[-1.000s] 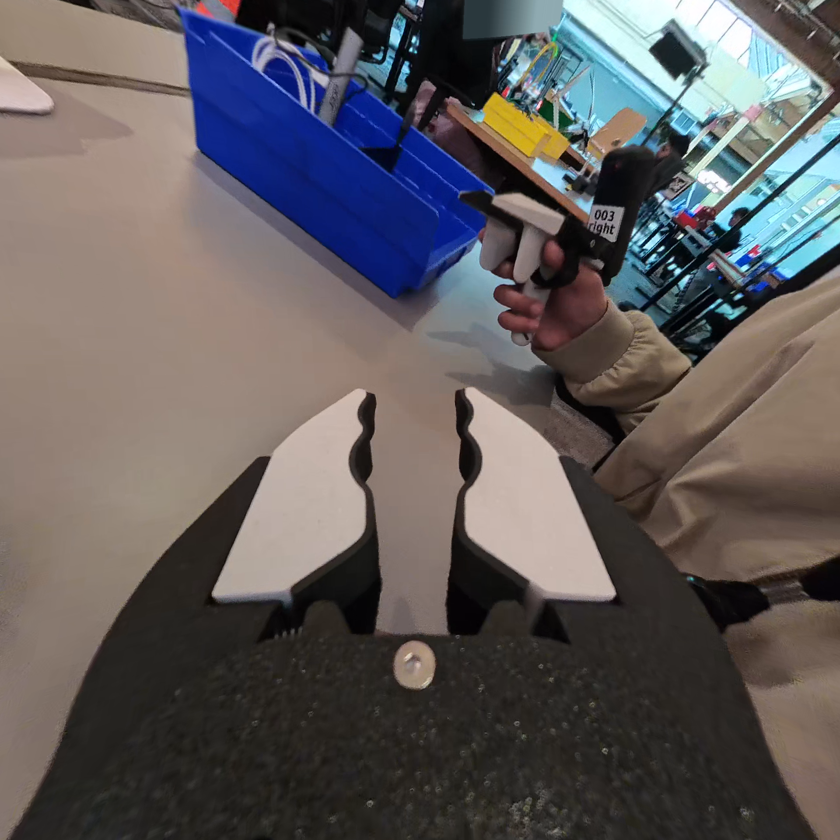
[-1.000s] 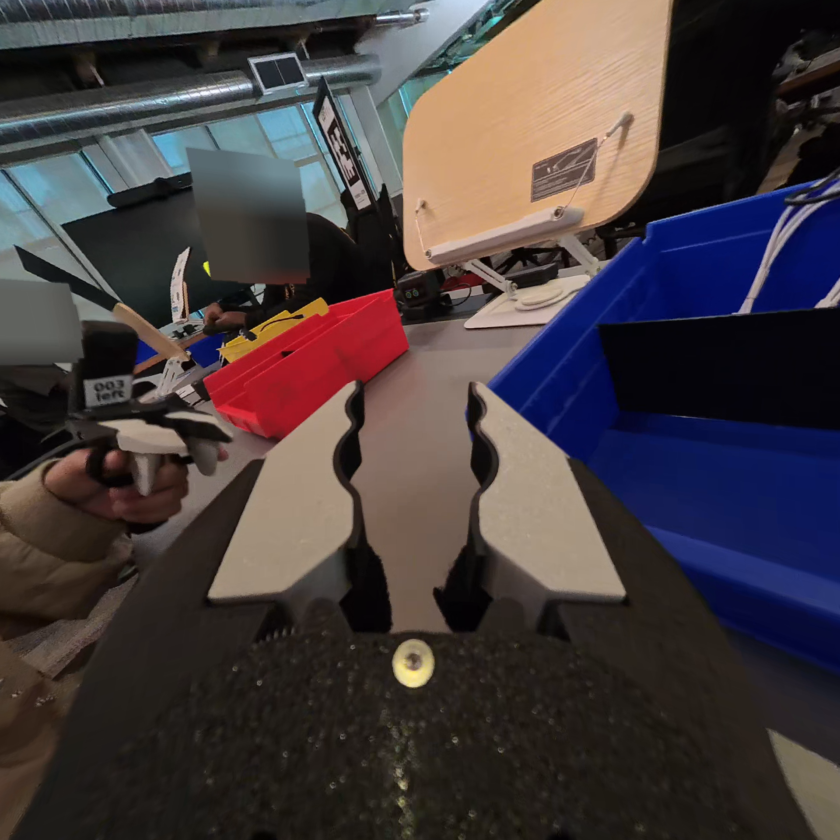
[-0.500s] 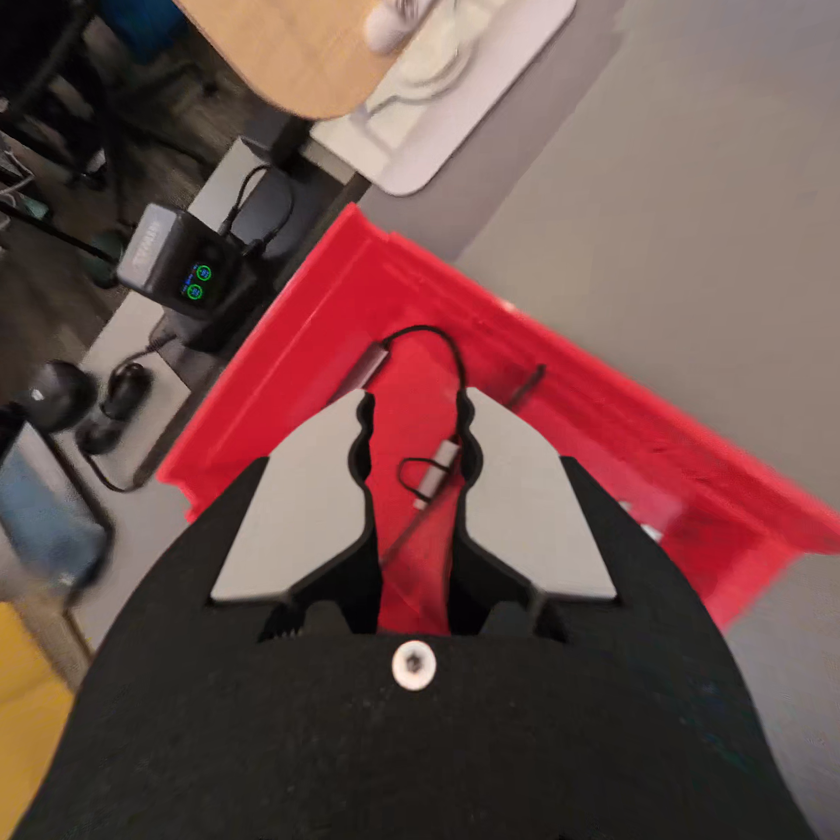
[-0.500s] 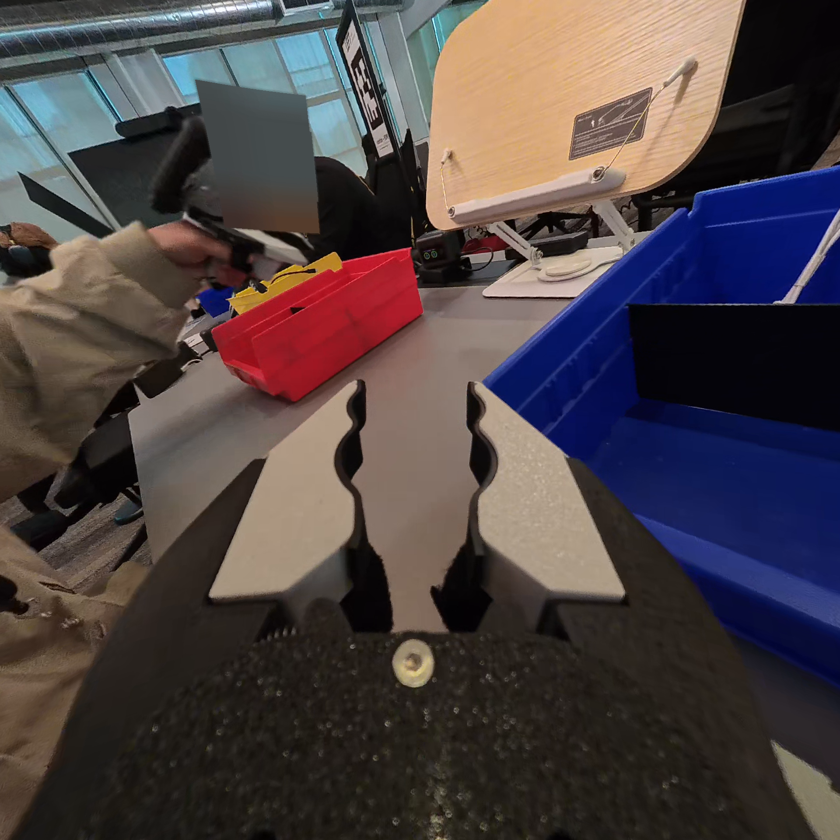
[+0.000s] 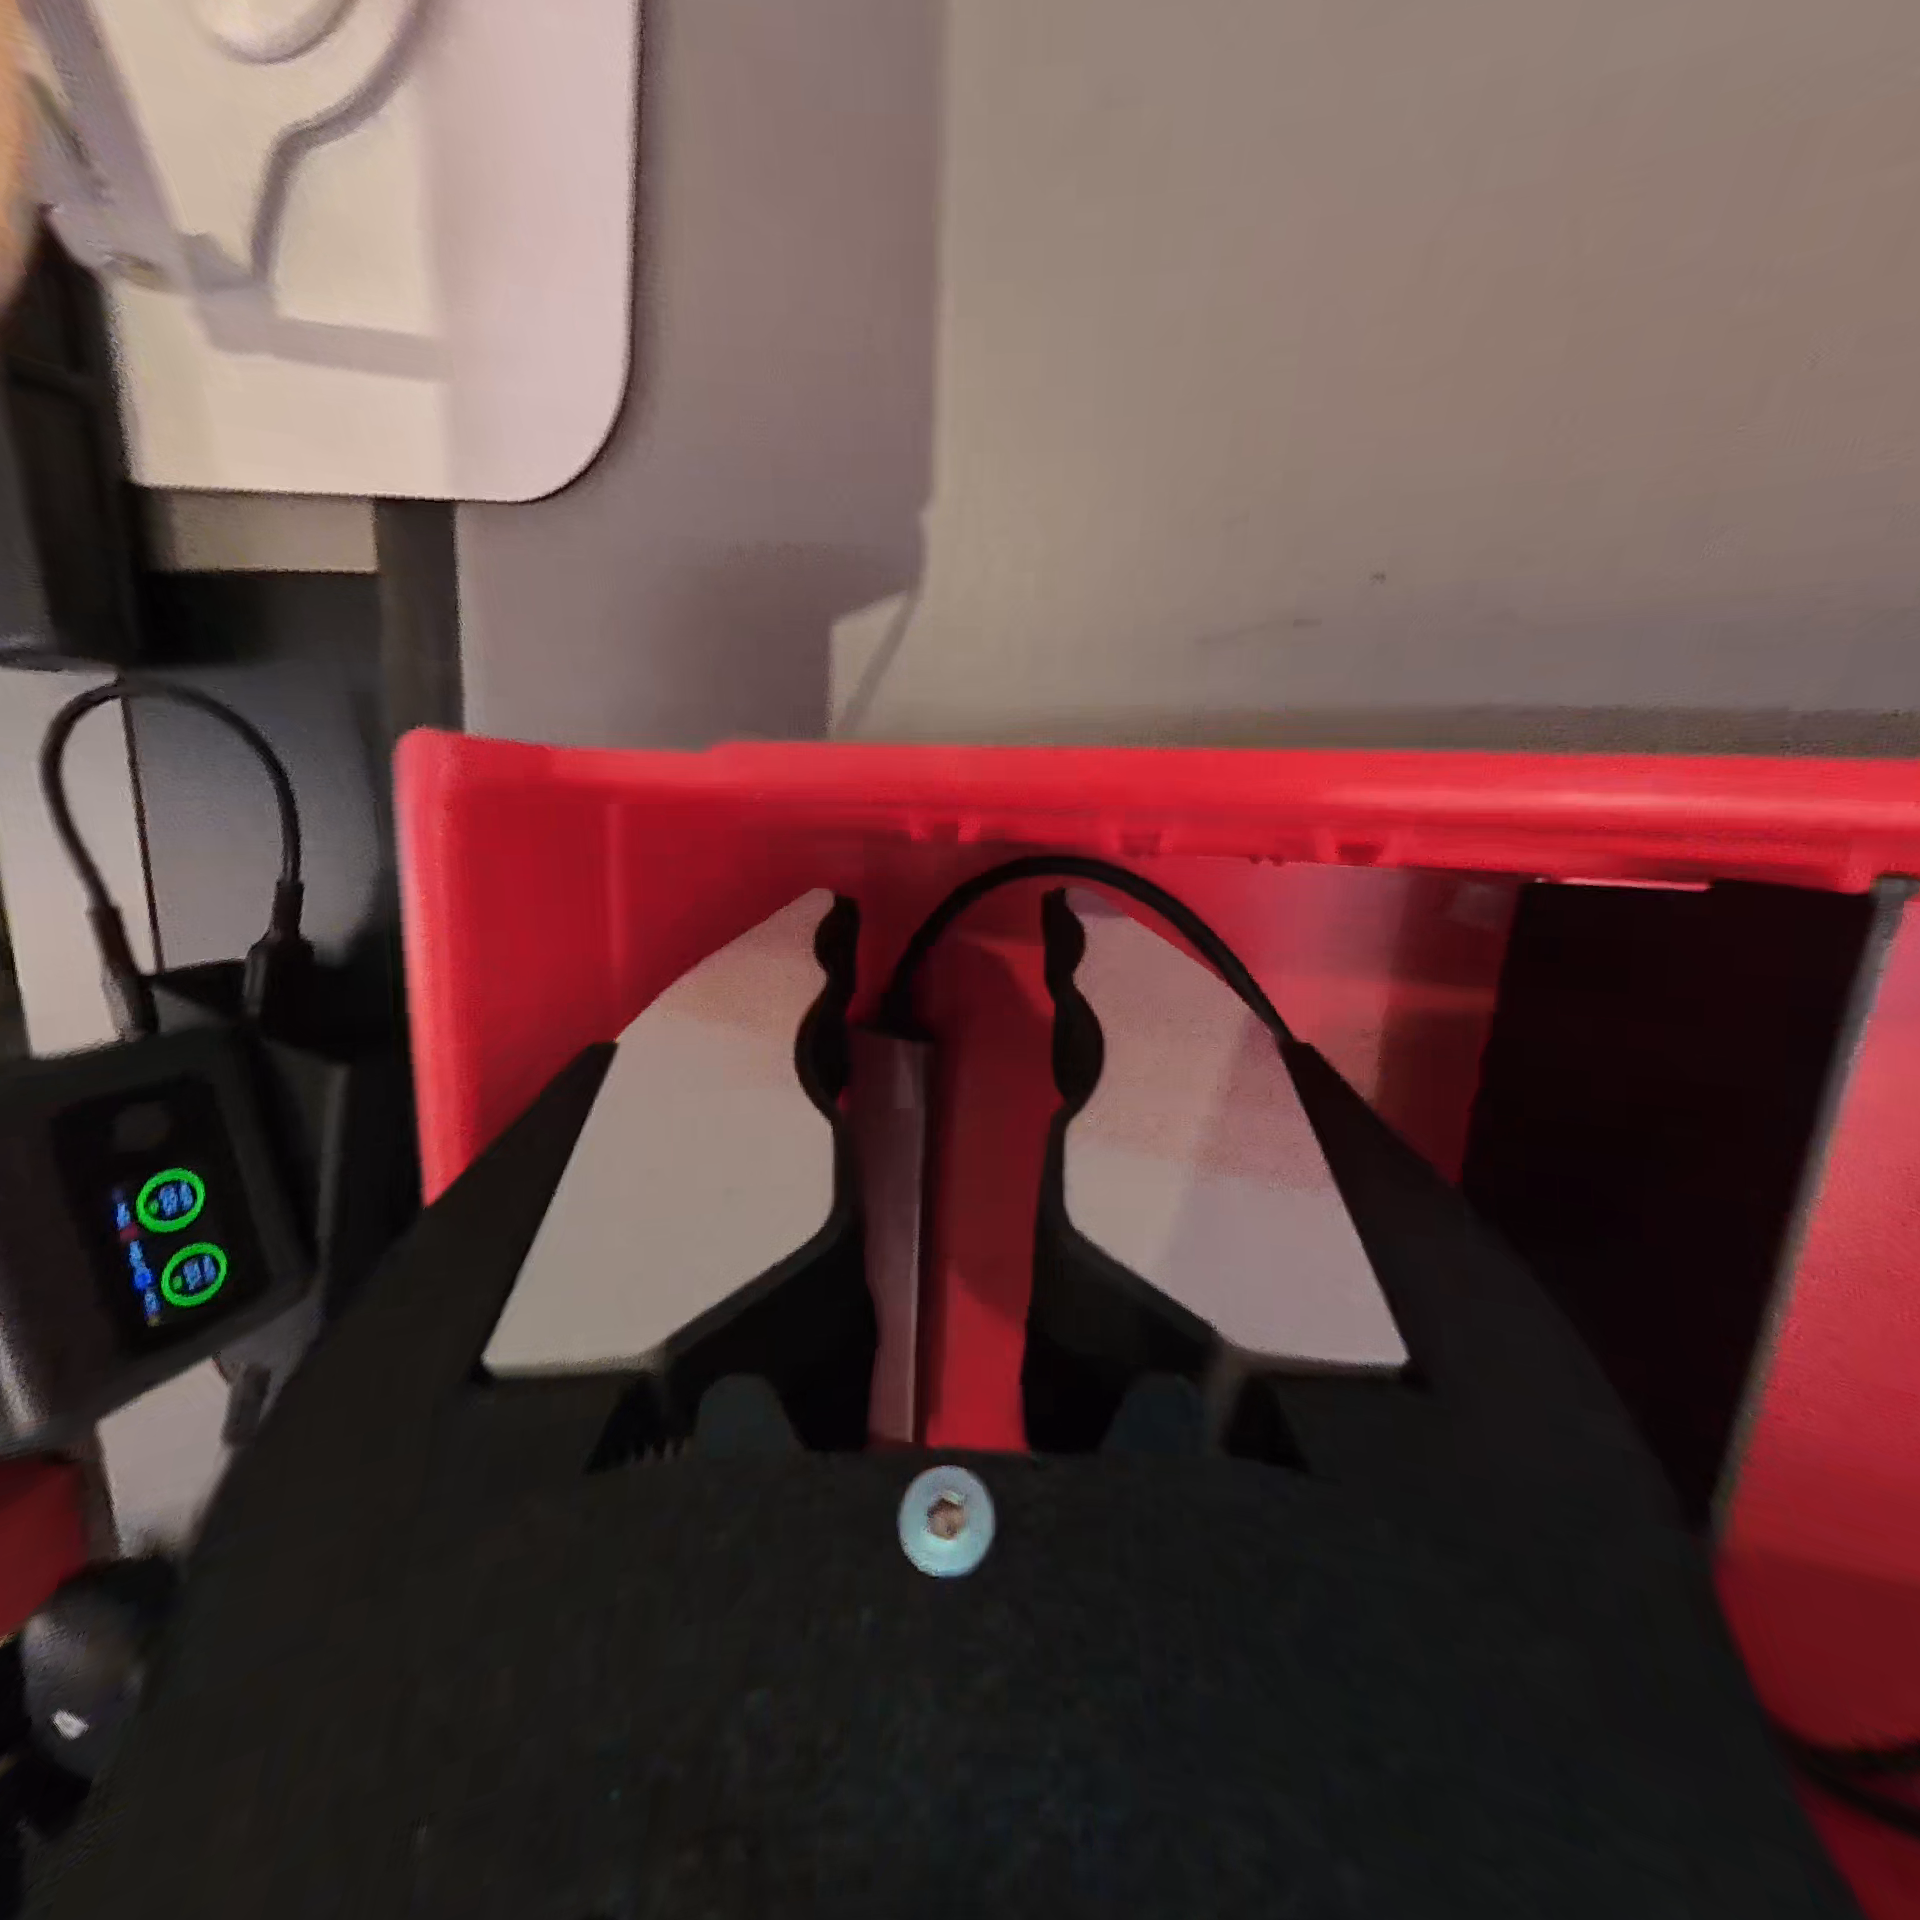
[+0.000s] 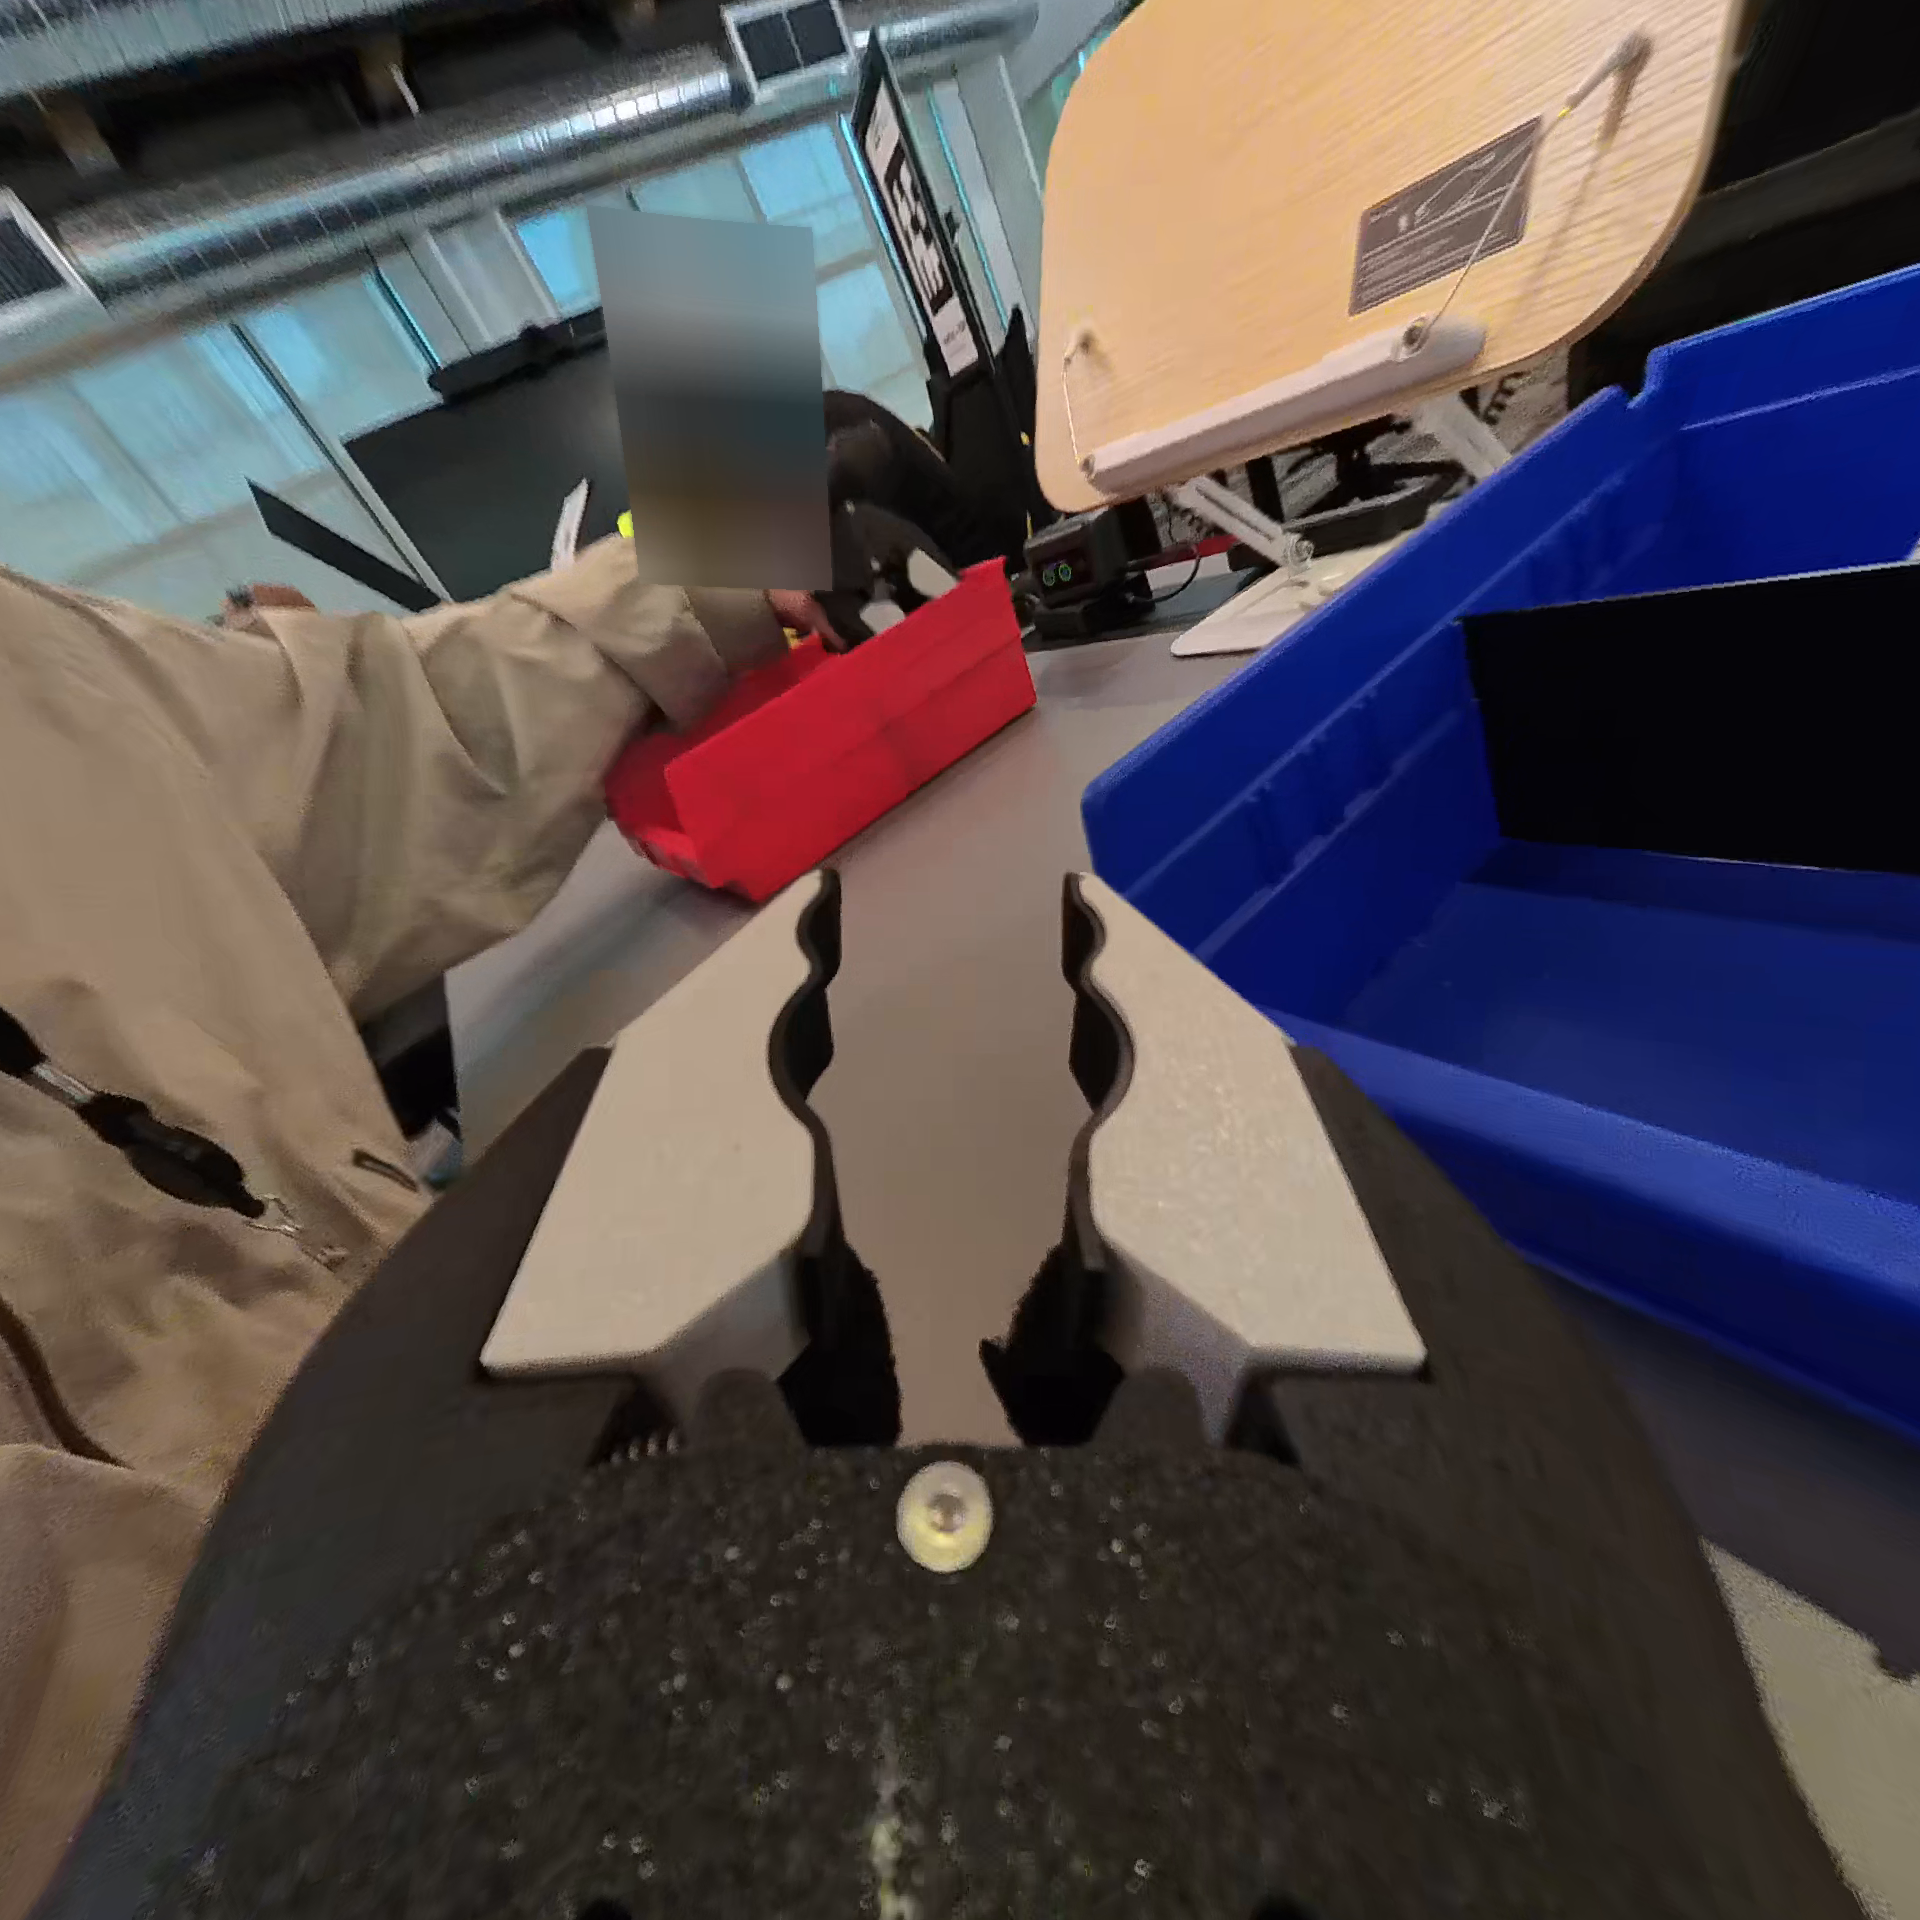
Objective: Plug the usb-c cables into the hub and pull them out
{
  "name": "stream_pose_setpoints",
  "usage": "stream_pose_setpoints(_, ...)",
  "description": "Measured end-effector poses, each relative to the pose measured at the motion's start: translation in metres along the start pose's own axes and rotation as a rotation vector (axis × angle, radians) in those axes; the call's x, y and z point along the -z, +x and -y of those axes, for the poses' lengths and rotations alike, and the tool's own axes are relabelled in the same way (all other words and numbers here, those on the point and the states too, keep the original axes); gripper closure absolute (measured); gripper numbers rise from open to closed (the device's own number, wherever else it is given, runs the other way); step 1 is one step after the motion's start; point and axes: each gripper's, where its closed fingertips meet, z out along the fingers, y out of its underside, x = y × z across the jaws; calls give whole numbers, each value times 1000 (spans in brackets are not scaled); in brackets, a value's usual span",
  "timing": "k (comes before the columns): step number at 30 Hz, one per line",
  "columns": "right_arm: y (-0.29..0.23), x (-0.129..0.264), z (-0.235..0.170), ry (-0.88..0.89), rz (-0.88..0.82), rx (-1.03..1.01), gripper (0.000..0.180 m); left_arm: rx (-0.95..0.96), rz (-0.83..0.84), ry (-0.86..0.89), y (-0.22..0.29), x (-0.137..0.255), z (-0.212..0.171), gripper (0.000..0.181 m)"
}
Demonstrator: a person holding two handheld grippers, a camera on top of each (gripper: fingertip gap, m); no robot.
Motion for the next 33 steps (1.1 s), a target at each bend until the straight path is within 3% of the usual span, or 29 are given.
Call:
stream_pose_setpoints(1,0,4,4,22,5,-21,138,-34,-8,-17,1,-4,-2,146)
stream_pose_setpoints(10,12,20,20,142,9,-126,139,-263,-2,-152,0,-23,-12,154)
stream_pose_setpoints(13,11,14,14,107,20,-133,139,-289,26,-120,2,-28,-8,171)
stream_pose_setpoints(16,7,9,7,65,35,-133,139,-343,61,-61,3,-28,-8,172)
stream_pose_setpoints(23,10,5,-1,25,48,-139,139,-280,61,-76,4,-24,-17,177)
stream_pose_setpoints(28,10,5,-1,23,55,-142,139,-249,89,-83,2,1,-21,178)
stream_pose_setpoints(33,6,4,0,16,69,-129,139,-202,231,-17,-16,59,-9,178)
